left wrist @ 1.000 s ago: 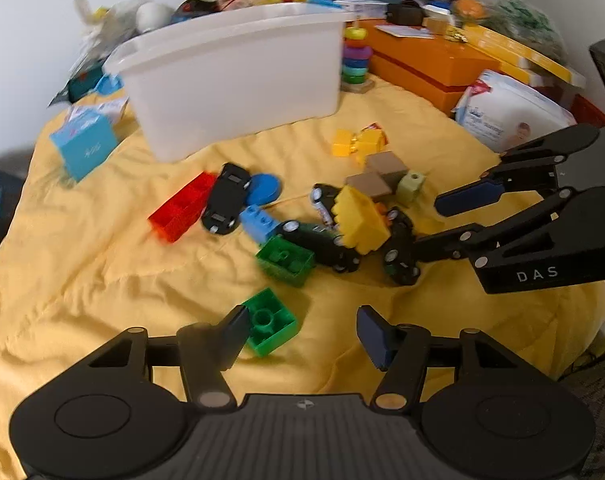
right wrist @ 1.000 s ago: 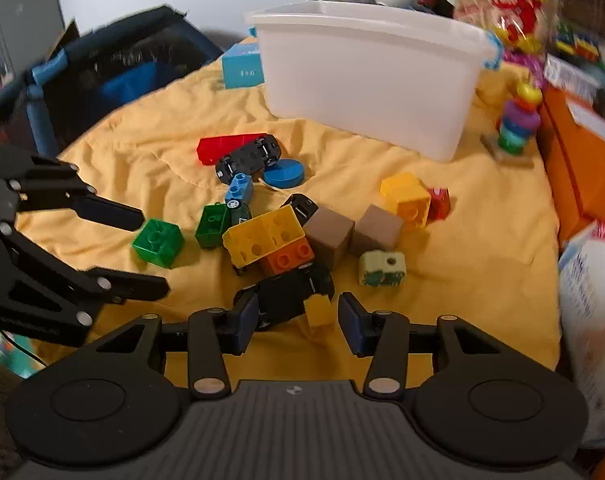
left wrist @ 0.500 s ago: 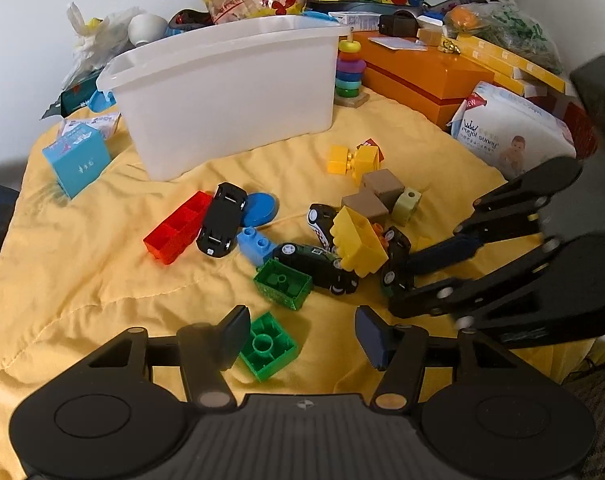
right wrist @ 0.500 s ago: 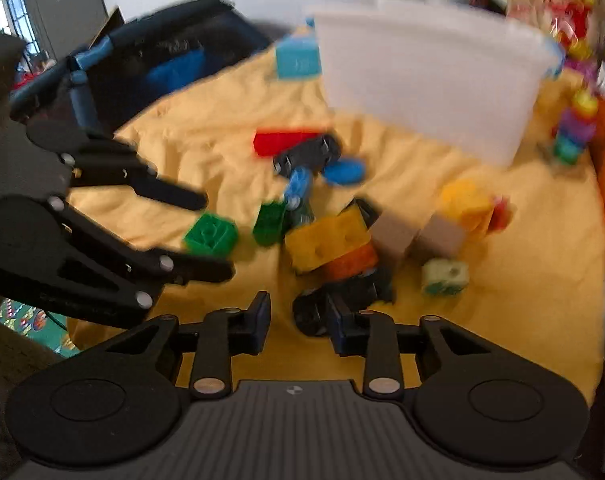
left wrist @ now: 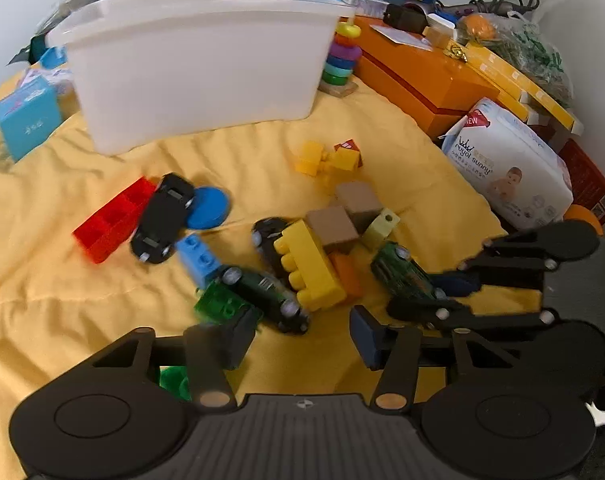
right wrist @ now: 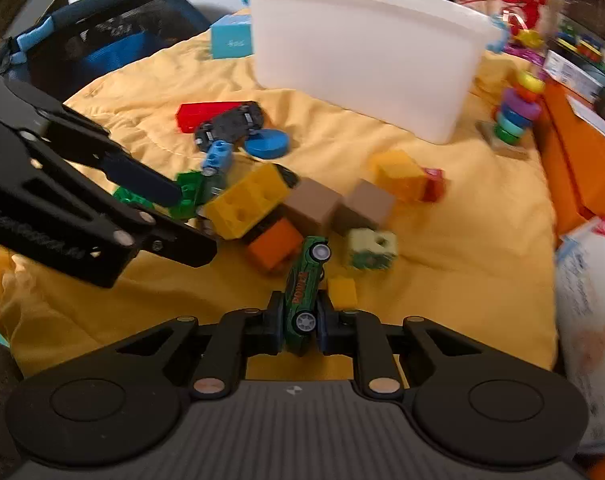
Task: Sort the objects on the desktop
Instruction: 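Grasp the green toy car with the right tool while the left tool grasps the white race car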
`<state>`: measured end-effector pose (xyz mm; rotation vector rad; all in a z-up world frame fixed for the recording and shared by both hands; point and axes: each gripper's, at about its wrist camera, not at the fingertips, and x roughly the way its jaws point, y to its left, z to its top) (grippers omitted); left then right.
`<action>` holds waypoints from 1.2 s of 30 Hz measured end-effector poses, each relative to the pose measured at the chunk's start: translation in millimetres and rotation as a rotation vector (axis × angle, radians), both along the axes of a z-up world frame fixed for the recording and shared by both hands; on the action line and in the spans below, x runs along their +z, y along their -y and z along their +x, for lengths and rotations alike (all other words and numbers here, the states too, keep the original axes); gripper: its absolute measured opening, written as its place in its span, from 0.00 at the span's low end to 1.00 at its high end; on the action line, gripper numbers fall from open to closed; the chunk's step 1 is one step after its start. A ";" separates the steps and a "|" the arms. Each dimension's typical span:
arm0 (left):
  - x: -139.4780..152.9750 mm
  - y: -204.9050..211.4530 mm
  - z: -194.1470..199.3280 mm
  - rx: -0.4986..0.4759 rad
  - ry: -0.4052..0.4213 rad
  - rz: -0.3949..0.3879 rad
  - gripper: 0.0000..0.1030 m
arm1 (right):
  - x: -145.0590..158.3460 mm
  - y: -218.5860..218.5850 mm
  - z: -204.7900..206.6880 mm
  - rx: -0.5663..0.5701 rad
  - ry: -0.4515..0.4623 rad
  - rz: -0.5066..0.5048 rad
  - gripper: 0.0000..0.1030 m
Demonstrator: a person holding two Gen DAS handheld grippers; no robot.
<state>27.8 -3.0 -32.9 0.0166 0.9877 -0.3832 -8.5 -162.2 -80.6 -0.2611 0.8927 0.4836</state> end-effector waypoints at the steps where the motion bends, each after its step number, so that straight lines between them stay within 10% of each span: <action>1: -1.3 2.6 3.0 0.006 -0.001 -0.002 0.50 | 0.1 2.7 -1.0 -0.007 -0.001 0.003 0.17; 8: -6.4 -3.4 12.3 0.047 0.039 0.032 0.14 | 2.2 6.6 -7.8 -0.011 0.009 0.004 0.17; 17: 19.0 -34.0 -29.6 -0.001 -0.059 -0.278 0.13 | 14.1 17.2 -13.9 0.010 -0.004 0.076 0.17; 23: -22.1 -35.7 -37.3 -0.018 -0.195 -0.414 0.14 | 10.4 27.7 -10.0 0.041 -0.199 0.249 0.17; 27: -35.5 -47.5 -43.4 0.104 -0.230 -0.389 0.21 | -3.0 30.1 -4.6 0.032 -0.300 0.293 0.17; 31: -17.0 -52.1 -56.9 0.137 -0.119 -0.331 0.49 | -2.2 38.4 -4.6 -0.017 -0.277 0.282 0.28; 36: 6.5 -36.3 -64.0 0.090 0.015 -0.153 0.49 | 3.7 50.7 -3.7 -0.039 -0.221 0.250 0.34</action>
